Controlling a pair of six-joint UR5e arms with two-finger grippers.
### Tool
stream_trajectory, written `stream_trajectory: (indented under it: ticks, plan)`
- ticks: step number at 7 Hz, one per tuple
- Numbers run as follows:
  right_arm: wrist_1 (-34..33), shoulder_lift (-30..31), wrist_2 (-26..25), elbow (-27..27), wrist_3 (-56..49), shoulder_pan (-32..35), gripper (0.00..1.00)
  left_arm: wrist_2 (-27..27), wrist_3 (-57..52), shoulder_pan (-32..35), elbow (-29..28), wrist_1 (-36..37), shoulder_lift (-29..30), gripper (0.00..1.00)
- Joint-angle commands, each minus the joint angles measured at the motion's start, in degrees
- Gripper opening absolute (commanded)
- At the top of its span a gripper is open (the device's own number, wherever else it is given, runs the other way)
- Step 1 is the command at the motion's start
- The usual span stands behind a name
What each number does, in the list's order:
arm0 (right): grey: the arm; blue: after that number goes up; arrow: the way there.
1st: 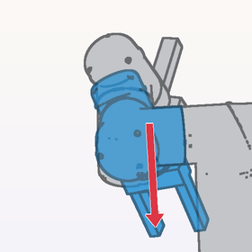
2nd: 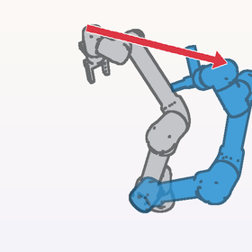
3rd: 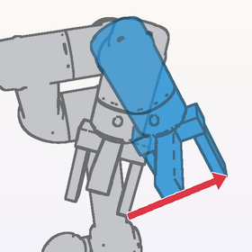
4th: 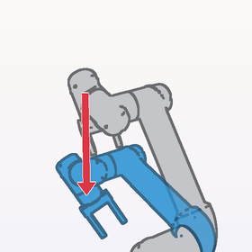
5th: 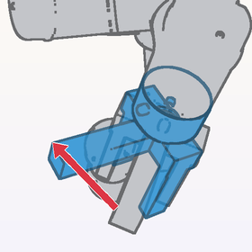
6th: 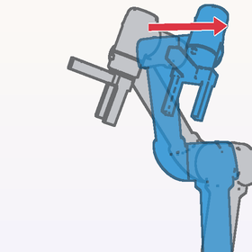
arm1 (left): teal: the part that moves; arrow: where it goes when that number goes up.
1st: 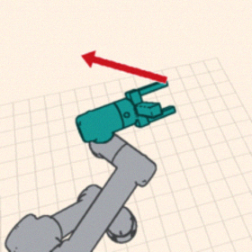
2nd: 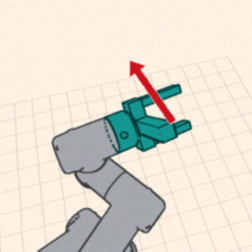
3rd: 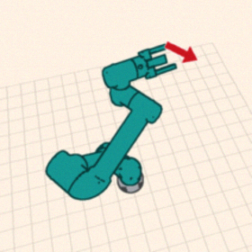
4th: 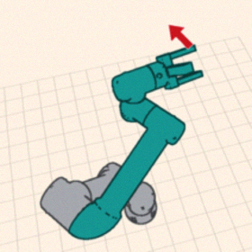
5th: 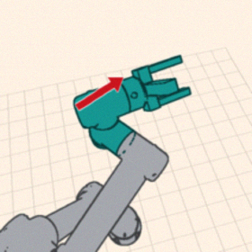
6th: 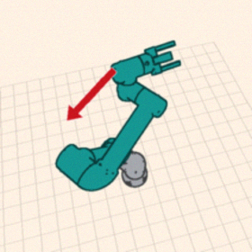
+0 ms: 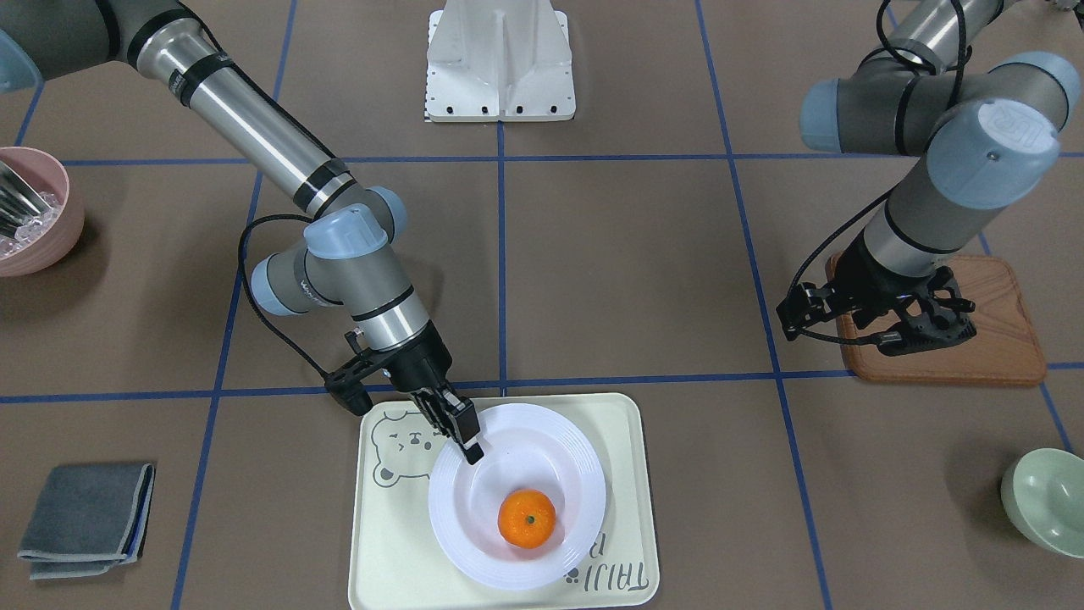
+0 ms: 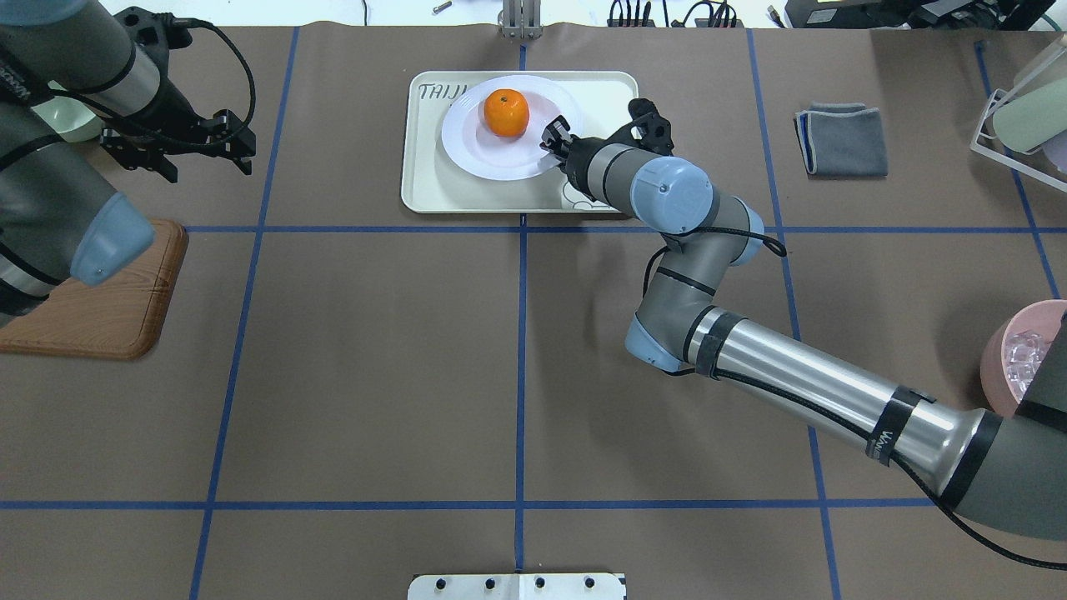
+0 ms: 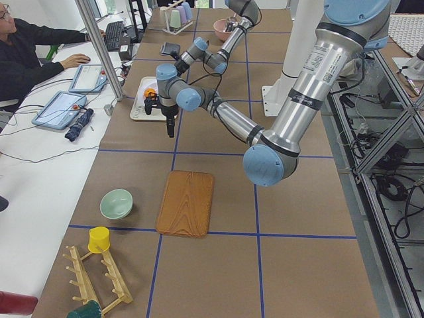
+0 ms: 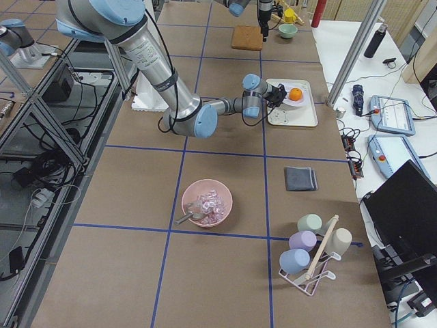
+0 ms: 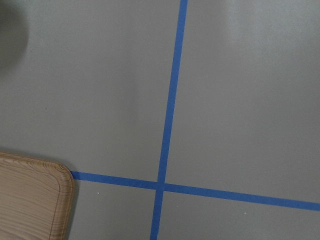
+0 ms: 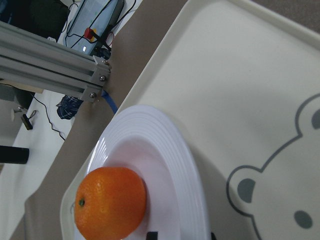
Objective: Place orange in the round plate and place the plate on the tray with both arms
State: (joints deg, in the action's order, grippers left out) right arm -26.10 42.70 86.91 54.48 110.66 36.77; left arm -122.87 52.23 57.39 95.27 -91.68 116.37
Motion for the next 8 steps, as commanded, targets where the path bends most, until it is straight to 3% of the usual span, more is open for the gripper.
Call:
stream_trajectory:
  ticks: [1, 2, 4, 5, 7, 8]
  plan:
    - [-20.6, 7.0, 20.1, 14.7, -20.4, 6.1, 1.0, 0.0, -0.3, 0.1, 0.1, 0.0, 0.0, 0.99]
    - [-32.8, 9.9, 30.8, 20.7, -30.1, 10.9, 1.0, 0.0, -0.6, 0.5, 0.5, 0.2, 0.1, 0.99]
    - [-54.0, 18.0, 36.6, 34.5, -49.9, 19.9, 1.0, -0.7, -5.4, 3.7, 3.4, 0.1, -2.4, 0.99]
    - [-59.5, 25.8, 35.9, 40.4, -62.0, 23.5, 1.0, -0.6, -11.8, 6.0, 4.4, 0.2, -4.2, 0.99]
    - [-59.1, 39.2, 37.1, 42.6, -87.3, 34.5, 1.0, -1.7, -29.9, 15.9, 2.7, 1.8, -9.2, 0.99]
    - [-59.1, 43.0, 37.8, 42.4, -98.9, 40.4, 1.0, -5.1, -38.5, 21.0, -0.1, 4.4, -10.2, 0.99]
